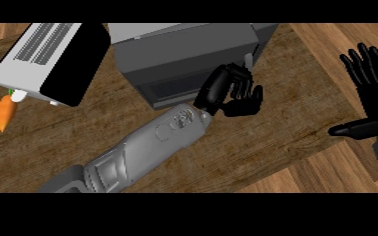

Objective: Pick up the milk, place it into the microwave and close the microwave

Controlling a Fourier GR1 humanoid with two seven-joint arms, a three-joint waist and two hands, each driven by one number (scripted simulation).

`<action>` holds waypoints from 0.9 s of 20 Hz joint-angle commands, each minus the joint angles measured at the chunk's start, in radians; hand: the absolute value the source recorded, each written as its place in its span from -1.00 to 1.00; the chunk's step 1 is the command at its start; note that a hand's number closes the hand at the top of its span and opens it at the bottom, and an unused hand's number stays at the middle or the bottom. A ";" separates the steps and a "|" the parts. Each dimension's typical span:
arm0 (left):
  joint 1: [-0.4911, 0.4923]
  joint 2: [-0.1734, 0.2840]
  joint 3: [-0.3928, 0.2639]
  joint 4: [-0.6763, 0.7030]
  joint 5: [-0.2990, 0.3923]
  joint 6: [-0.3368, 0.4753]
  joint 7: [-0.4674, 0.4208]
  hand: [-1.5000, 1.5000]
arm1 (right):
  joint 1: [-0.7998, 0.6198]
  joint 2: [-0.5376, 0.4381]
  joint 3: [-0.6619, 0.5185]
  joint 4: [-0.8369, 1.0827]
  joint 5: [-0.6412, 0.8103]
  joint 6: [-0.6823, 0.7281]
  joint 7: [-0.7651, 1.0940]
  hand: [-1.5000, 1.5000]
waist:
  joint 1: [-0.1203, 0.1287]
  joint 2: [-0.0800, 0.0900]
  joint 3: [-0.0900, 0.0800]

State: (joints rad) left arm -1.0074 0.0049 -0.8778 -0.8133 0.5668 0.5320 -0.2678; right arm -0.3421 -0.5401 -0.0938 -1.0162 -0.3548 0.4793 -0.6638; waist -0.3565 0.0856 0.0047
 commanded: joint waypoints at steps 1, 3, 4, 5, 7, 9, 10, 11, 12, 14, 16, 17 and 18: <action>-0.063 -0.005 0.018 0.037 0.024 0.017 -0.012 1.00 | -0.025 -0.008 0.009 -0.013 -0.023 0.079 -0.020 -1.00 | -0.025 0.010 0.002; -0.087 -0.004 0.032 0.063 0.033 0.013 -0.014 1.00 | -0.041 -0.019 0.006 -0.025 -0.039 0.092 -0.012 -1.00 | -0.029 0.015 0.002; -0.102 -0.004 0.036 0.073 0.038 0.019 -0.009 1.00 | -0.042 -0.013 0.012 -0.021 -0.045 0.095 -0.001 -1.00 | -0.027 0.019 0.004; -0.113 -0.004 0.040 0.074 0.050 0.016 -0.003 1.00 | -0.053 -0.020 0.021 -0.035 -0.048 0.111 0.008 -1.00 | -0.035 0.017 0.003; -0.124 -0.004 0.039 0.091 0.057 0.014 -0.007 1.00 | -0.066 -0.015 0.031 -0.048 -0.065 0.135 0.015 -1.00 | -0.038 0.023 0.004; -0.126 -0.004 0.045 0.090 0.074 0.026 -0.009 1.00 | -0.067 -0.015 0.044 -0.057 -0.082 0.156 0.037 -1.00 | -0.047 0.021 0.005; -0.125 -0.004 0.042 0.093 0.075 0.023 -0.019 1.00 | -0.069 -0.013 0.054 -0.065 -0.082 0.163 0.044 -1.00 | -0.049 0.026 0.005; -0.134 -0.004 0.046 0.094 0.080 0.030 -0.017 1.00 | -0.079 -0.011 0.062 -0.074 -0.087 0.169 0.054 -1.00 | -0.047 0.025 0.006; -0.130 -0.004 0.043 0.094 0.085 0.029 -0.022 1.00 | -0.079 -0.021 0.068 -0.078 -0.086 0.174 0.066 -1.00 | -0.051 0.027 0.005; -0.133 -0.004 0.042 0.093 0.093 0.039 -0.024 1.00 | -0.098 -0.031 0.080 -0.097 -0.090 0.185 0.087 -1.00 | -0.056 0.027 0.004; -0.127 -0.004 0.036 0.095 0.098 0.046 -0.032 1.00 | -0.111 -0.043 0.094 -0.122 -0.082 0.199 0.092 -1.00 | -0.053 0.025 0.004; -0.136 -0.004 0.039 0.092 0.103 0.046 -0.030 1.00 | -0.113 -0.048 0.111 -0.141 -0.079 0.218 0.097 1.00 | -0.059 0.019 0.004; -0.136 -0.004 0.040 0.086 0.112 0.047 -0.030 1.00 | -0.120 -0.050 0.133 -0.162 -0.068 0.237 0.098 1.00 | -0.056 0.020 0.005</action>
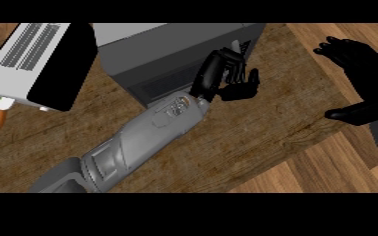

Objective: Pick up the milk, place it into the microwave and close the microwave

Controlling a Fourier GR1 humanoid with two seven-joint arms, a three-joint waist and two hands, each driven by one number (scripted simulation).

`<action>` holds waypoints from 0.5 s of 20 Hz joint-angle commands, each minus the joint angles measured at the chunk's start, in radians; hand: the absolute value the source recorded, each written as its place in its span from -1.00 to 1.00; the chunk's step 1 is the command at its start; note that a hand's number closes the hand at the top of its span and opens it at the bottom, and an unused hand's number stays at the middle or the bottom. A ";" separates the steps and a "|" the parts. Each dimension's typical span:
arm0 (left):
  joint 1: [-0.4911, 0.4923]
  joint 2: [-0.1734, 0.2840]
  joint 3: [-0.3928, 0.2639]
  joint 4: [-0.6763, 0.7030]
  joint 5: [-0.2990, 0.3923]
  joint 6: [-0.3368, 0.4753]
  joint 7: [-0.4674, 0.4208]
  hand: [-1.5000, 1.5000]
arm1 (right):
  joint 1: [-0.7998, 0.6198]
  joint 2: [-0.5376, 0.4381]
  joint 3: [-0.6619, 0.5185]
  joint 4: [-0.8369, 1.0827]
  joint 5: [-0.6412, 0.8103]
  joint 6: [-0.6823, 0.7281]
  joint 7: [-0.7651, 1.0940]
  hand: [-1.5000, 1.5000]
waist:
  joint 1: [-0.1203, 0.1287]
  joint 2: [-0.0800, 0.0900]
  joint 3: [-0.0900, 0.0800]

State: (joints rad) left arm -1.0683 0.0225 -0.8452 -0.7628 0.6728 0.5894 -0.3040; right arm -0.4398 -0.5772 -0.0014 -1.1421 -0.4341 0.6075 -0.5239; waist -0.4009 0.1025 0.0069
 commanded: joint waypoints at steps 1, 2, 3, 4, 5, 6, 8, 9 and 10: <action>-0.073 -0.021 0.001 0.043 0.002 -0.012 0.001 1.00 | -0.029 -0.017 0.053 -0.063 0.013 0.126 -0.046 1.00 | -0.013 -0.002 0.003; -0.069 -0.021 0.000 0.043 0.007 -0.002 0.000 1.00 | -0.036 -0.020 0.069 -0.084 0.009 0.151 -0.042 1.00 | -0.012 -0.004 0.003; -0.068 -0.021 0.001 0.046 0.011 -0.006 -0.005 1.00 | -0.046 -0.013 0.087 -0.106 0.010 0.158 -0.036 1.00 | -0.007 0.000 0.003; -0.075 -0.021 -0.002 0.049 0.010 -0.006 -0.007 1.00 | -0.052 -0.020 0.096 -0.117 0.012 0.162 -0.025 1.00 | -0.010 0.005 0.004; -0.076 -0.021 0.003 0.048 0.019 0.000 -0.007 1.00 | -0.042 -0.021 0.105 -0.137 0.006 0.171 -0.023 1.00 | -0.026 -0.004 0.004; -0.074 -0.021 -0.003 0.055 0.015 0.009 -0.012 1.00 | -0.045 -0.017 0.112 -0.146 0.002 0.167 -0.015 1.00 | -0.026 0.001 0.005; -0.080 -0.021 0.002 0.054 0.030 0.010 -0.005 1.00 | -0.046 -0.012 0.124 -0.175 -0.011 0.171 -0.007 1.00 | -0.031 -0.001 0.005; -0.075 -0.021 -0.002 0.055 0.029 0.018 -0.014 1.00 | -0.043 -0.013 0.132 -0.185 -0.014 0.175 0.000 1.00 | -0.037 0.003 0.006; -0.078 -0.021 -0.003 0.056 0.027 0.027 -0.017 1.00 | -0.052 -0.023 0.133 -0.200 -0.013 0.171 0.010 1.00 | -0.042 0.000 0.006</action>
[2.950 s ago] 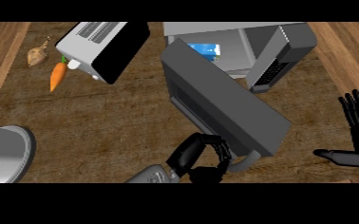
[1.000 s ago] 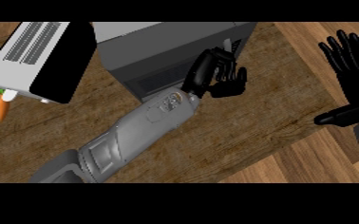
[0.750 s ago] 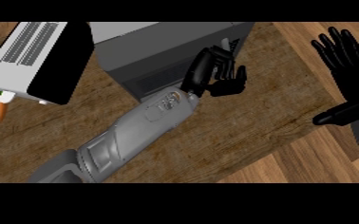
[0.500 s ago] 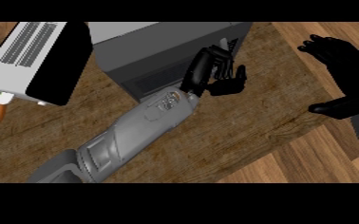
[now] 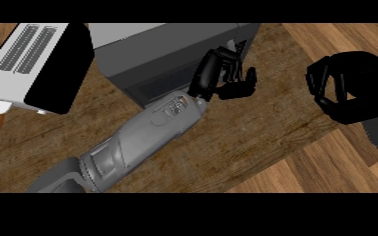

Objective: Pick up the milk, place it into the microwave and close the microwave

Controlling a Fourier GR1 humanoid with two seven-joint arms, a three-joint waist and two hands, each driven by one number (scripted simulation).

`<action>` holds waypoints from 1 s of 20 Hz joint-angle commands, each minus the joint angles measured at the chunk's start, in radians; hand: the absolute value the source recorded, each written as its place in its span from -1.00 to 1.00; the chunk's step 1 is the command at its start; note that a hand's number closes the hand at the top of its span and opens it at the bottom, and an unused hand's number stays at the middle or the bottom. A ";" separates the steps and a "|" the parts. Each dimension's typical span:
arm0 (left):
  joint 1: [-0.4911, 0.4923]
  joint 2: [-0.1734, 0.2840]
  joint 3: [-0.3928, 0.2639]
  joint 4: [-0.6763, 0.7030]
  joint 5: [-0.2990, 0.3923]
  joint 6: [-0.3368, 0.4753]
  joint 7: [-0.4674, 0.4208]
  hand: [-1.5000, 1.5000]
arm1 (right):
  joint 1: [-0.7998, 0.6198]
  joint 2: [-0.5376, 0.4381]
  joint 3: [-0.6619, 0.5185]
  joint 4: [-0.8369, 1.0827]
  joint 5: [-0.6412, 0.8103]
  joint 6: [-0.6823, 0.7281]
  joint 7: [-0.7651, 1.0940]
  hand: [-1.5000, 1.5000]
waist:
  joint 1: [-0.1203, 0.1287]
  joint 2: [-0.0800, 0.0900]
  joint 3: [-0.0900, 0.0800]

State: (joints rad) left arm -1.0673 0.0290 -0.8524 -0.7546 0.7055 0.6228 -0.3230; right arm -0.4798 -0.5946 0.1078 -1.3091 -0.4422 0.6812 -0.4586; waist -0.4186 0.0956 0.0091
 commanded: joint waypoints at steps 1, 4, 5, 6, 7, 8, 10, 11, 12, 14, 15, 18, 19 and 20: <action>-0.078 -0.028 0.004 0.050 0.000 -0.008 0.006 1.00 | -0.006 -0.003 0.028 -0.042 -0.013 0.099 -0.050 1.00 | -0.026 0.008 0.004; -0.068 -0.027 0.002 0.048 0.008 0.006 -0.002 1.00 | 0.002 -0.003 0.050 -0.085 -0.024 0.104 -0.031 1.00 | -0.039 0.005 0.003; -0.070 -0.027 0.002 0.048 0.008 0.017 -0.007 1.00 | 0.002 -0.008 0.052 -0.096 -0.031 0.106 -0.025 1.00 | -0.040 0.002 0.003; -0.067 -0.027 0.000 0.046 0.014 0.019 -0.003 1.00 | -0.001 -0.006 0.053 -0.105 -0.040 0.105 -0.021 1.00 | -0.043 0.006 0.004; -0.069 -0.027 0.002 0.042 0.017 0.025 -0.006 1.00 | 0.007 -0.009 0.063 -0.112 -0.037 0.105 -0.010 1.00 | -0.043 0.005 0.003; -0.073 -0.027 0.005 0.042 0.021 0.028 -0.002 1.00 | 0.015 -0.006 0.066 -0.120 -0.045 0.106 -0.009 1.00 | -0.052 0.005 0.005; -0.065 -0.027 0.003 0.045 0.022 0.036 -0.013 1.00 | 0.010 -0.005 0.071 -0.144 -0.055 0.102 0.001 1.00 | -0.049 0.007 0.004; -0.063 -0.027 0.001 0.045 0.021 0.041 -0.017 1.00 | 0.012 -0.007 0.072 -0.160 -0.057 0.095 0.008 1.00 | -0.062 0.004 0.003; -0.063 -0.027 0.002 0.046 0.023 0.047 -0.016 1.00 | 0.019 -0.002 0.078 -0.167 -0.065 0.096 0.011 1.00 | -0.059 0.005 0.004; -0.054 -0.026 -0.001 0.038 0.028 0.054 -0.024 1.00 | 0.027 -0.008 0.081 -0.182 -0.072 0.100 0.018 1.00 | -0.066 0.007 0.004; -0.058 -0.026 -0.003 0.042 0.027 0.060 -0.021 1.00 | 0.030 -0.002 0.083 -0.189 -0.078 0.092 0.024 1.00 | -0.064 0.005 0.004; -0.050 -0.026 0.000 0.039 0.033 0.074 -0.030 1.00 | 0.029 -0.001 0.091 -0.221 -0.090 0.089 0.036 1.00 | -0.071 0.007 0.003; -0.051 -0.026 0.000 0.040 0.032 0.076 -0.033 1.00 | 0.041 -0.005 0.099 -0.228 -0.091 0.095 0.042 1.00 | -0.074 0.007 0.003; -0.060 -0.026 -0.003 0.040 0.030 0.083 -0.030 1.00 | 0.034 -0.008 0.095 -0.231 -0.095 0.094 0.045 1.00 | -0.071 0.008 0.004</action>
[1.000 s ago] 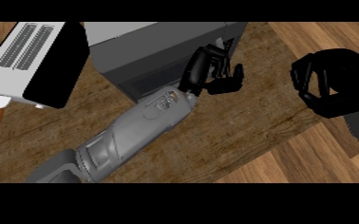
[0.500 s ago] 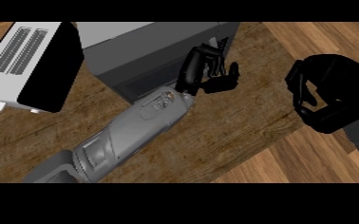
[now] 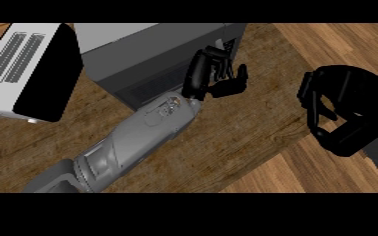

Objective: Pick up the milk, place it into the microwave and close the microwave

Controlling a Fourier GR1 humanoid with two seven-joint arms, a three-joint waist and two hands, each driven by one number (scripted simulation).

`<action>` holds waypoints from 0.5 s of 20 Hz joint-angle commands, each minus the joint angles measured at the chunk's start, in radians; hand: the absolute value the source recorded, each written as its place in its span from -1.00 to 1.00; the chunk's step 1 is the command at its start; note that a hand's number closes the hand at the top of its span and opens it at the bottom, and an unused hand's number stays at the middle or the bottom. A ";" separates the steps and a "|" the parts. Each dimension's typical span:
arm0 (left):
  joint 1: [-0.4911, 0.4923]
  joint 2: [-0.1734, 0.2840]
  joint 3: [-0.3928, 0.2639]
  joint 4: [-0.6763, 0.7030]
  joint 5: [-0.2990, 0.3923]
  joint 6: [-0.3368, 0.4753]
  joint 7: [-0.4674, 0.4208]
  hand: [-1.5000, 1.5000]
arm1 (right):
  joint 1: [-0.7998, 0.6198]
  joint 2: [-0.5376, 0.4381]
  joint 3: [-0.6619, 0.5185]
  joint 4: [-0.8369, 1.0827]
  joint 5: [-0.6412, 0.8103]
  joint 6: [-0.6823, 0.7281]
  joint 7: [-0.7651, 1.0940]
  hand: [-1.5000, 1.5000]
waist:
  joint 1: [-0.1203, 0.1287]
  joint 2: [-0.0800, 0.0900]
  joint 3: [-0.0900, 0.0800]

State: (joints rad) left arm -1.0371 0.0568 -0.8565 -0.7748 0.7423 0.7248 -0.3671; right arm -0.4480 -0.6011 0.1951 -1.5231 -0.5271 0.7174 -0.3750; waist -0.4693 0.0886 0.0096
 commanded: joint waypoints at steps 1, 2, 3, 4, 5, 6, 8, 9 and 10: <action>-0.081 -0.054 -0.001 0.056 -0.001 -0.021 0.016 1.00 | 0.009 -0.003 0.007 -0.025 -0.014 0.059 -0.038 1.00 | -0.025 0.014 0.004; -0.048 -0.054 0.110 0.065 0.041 0.116 -0.020 1.00 | 0.026 -0.010 0.000 -0.025 -0.015 0.044 -0.029 1.00 | 0.017 -0.001 -0.004; -0.038 -0.055 0.041 0.105 0.038 0.052 0.061 1.00 | 0.038 -0.037 0.079 -0.035 0.006 0.110 0.024 1.00 | 0.024 0.023 -0.001; -0.025 -0.055 0.035 0.098 0.063 0.012 0.093 1.00 | 0.043 -0.034 0.096 -0.044 -0.001 0.114 0.038 1.00 | 0.022 0.032 -0.003; -0.006 -0.055 0.105 0.051 0.140 -0.011 0.120 1.00 | 0.054 -0.032 0.102 -0.048 0.001 0.109 0.042 1.00 | 0.026 0.043 -0.010; 0.016 -0.055 0.165 0.006 0.194 -0.014 0.107 1.00 | 0.055 -0.019 0.104 -0.059 -0.008 0.098 0.040 1.00 | 0.042 0.043 -0.017; 0.032 -0.056 0.239 -0.022 0.247 -0.020 0.072 1.00 | 0.088 -0.009 0.115 -0.071 -0.035 0.093 0.045 1.00 | 0.058 0.035 -0.020; 0.039 -0.057 0.256 -0.021 0.265 -0.038 0.068 1.00 | 0.093 -0.014 0.124 -0.088 -0.035 0.098 0.053 1.00 | 0.069 0.030 -0.020; 0.043 -0.057 0.261 -0.018 0.279 -0.054 0.065 1.00 | 0.101 -0.005 0.133 -0.091 -0.037 0.089 0.058 1.00 | 0.079 0.034 -0.019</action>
State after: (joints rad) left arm -1.0273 -0.0019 -0.7330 -0.8344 0.9153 0.6903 -0.3104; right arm -0.3774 -0.6164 0.2946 -1.5948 -0.5506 0.7637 -0.3008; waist -0.4236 0.1099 -0.0015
